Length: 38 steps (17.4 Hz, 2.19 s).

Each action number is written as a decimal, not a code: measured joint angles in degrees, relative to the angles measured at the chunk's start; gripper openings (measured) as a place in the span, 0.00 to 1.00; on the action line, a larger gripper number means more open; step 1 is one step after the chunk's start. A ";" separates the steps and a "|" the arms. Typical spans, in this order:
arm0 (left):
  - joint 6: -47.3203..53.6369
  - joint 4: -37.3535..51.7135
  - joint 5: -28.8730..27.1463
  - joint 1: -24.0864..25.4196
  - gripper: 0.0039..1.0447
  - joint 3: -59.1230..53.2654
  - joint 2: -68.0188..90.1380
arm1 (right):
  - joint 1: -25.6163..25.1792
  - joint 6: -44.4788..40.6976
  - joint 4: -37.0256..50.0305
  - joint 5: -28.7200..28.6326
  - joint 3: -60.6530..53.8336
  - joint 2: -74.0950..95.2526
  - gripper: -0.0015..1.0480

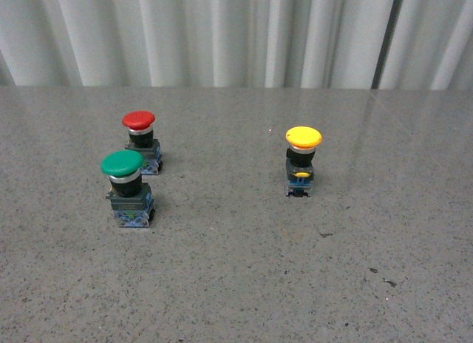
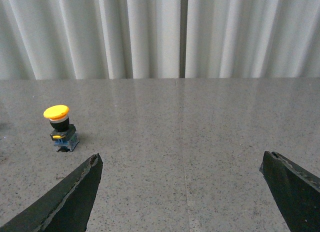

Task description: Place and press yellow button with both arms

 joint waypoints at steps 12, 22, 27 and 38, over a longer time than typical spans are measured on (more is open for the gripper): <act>-0.02 0.09 0.00 0.00 0.94 0.00 0.00 | 0.00 0.00 0.00 0.00 0.00 0.00 0.94; -0.02 0.09 0.00 0.00 0.94 0.00 0.00 | 0.20 10.58 11.67 -21.88 14.45 24.83 0.94; -0.02 0.09 -0.02 0.00 0.94 0.00 0.00 | 11.08 6.54 21.53 -14.78 29.46 55.10 0.94; -0.02 0.09 0.00 0.00 0.94 0.00 0.00 | 26.56 1.07 21.75 -1.40 48.26 90.29 0.35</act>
